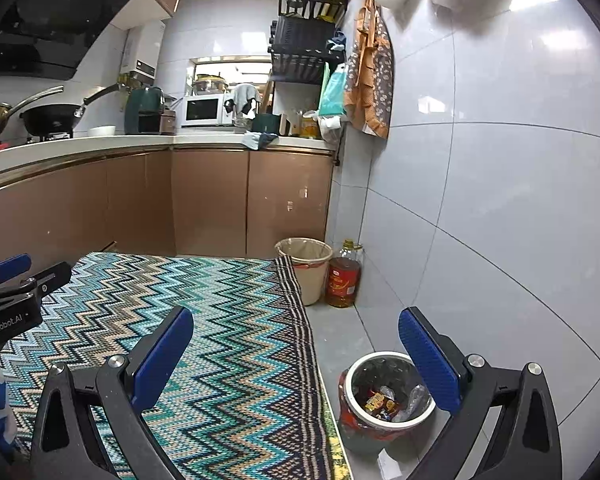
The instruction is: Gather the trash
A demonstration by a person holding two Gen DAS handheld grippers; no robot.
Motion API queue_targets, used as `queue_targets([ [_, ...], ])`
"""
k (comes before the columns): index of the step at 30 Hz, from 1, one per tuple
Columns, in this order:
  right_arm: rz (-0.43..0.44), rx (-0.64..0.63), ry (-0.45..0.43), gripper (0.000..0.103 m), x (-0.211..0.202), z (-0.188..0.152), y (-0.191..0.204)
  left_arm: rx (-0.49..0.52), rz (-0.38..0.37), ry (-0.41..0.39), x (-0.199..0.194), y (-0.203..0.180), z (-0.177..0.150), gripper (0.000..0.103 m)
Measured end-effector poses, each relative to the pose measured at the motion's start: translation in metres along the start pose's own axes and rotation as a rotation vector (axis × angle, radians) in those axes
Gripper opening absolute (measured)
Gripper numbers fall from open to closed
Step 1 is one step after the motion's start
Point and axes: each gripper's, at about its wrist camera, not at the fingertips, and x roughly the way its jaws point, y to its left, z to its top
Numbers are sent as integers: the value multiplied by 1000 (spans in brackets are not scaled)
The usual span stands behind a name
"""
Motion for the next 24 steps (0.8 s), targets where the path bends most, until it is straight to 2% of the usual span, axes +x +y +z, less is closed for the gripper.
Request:
queue_targets([
  [10,22,-11,-48,103,-20,2,9,18,-4,-37,-24,-5,-2,82],
  [24,-31,35,-96,103,-42,-1,-19,72,21,-128,-57,-32,3,82],
])
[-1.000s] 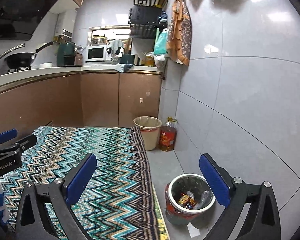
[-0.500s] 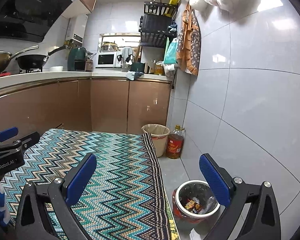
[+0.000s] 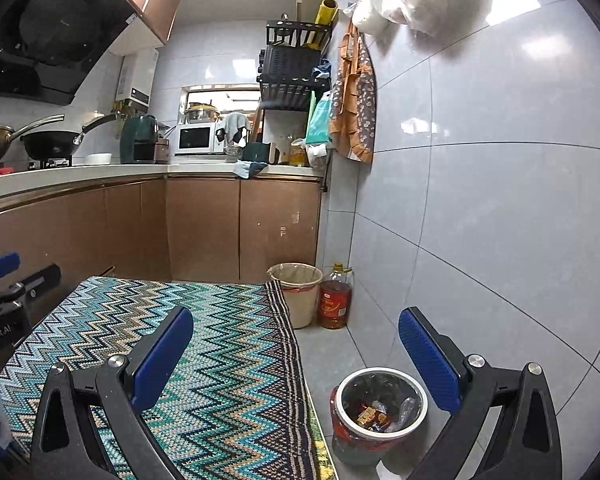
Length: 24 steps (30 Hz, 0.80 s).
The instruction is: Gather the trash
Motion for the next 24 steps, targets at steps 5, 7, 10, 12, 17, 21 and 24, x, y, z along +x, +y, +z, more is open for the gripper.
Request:
queue_targets([
  [5,-15,8,3,103,-4,-4,-6,11,14,-20,-8,-2,4,82],
  [7,-25,17,0,103,-5,-5,-11,17,24,-29,-11,-2,5,82],
  [10,-40,32,-6,103,-9,-4,-18,24,29,-33,-13,-4,5,82],
  [12,-47,35,-9,103,-10,-4,-22,22,27,-30,-13,-4,5,82],
  [17,-59,41,-5,103,-10,-6,-28,25,25,-26,-13,-6,4,82],
  [21,-61,42,1,103,-9,-9,-30,26,27,-26,-14,-8,3,82],
  [24,-64,43,2,103,-9,-8,-30,26,29,-23,-14,-8,1,82],
])
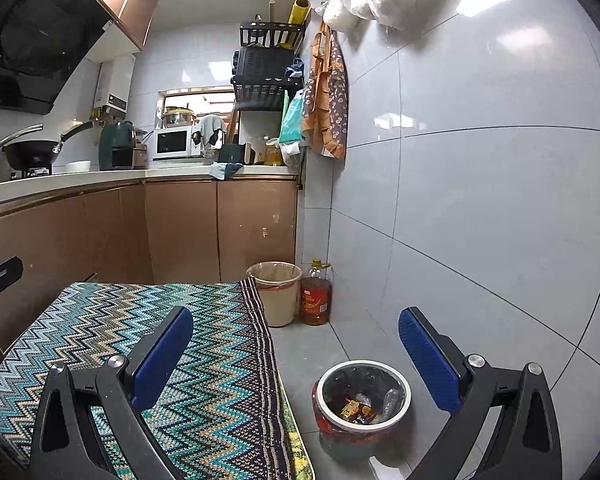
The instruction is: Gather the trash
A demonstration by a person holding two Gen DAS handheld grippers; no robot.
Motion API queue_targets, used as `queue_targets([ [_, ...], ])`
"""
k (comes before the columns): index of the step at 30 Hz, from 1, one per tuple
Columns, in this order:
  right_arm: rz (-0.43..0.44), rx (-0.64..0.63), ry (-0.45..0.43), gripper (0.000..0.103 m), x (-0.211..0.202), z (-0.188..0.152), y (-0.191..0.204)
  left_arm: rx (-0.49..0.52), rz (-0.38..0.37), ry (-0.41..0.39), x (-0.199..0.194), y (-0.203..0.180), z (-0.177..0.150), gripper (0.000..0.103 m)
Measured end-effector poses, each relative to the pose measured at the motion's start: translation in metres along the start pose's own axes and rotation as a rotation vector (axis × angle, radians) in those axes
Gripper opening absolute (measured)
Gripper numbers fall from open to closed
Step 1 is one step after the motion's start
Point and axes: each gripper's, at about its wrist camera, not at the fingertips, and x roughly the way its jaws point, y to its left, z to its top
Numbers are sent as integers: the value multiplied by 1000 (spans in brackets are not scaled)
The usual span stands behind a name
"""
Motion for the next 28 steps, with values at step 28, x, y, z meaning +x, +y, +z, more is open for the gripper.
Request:
queue_targets([
  [28,-12,-10,-5,103,-3,1,-6,-16,-8,15,-1,4,-7,82],
])
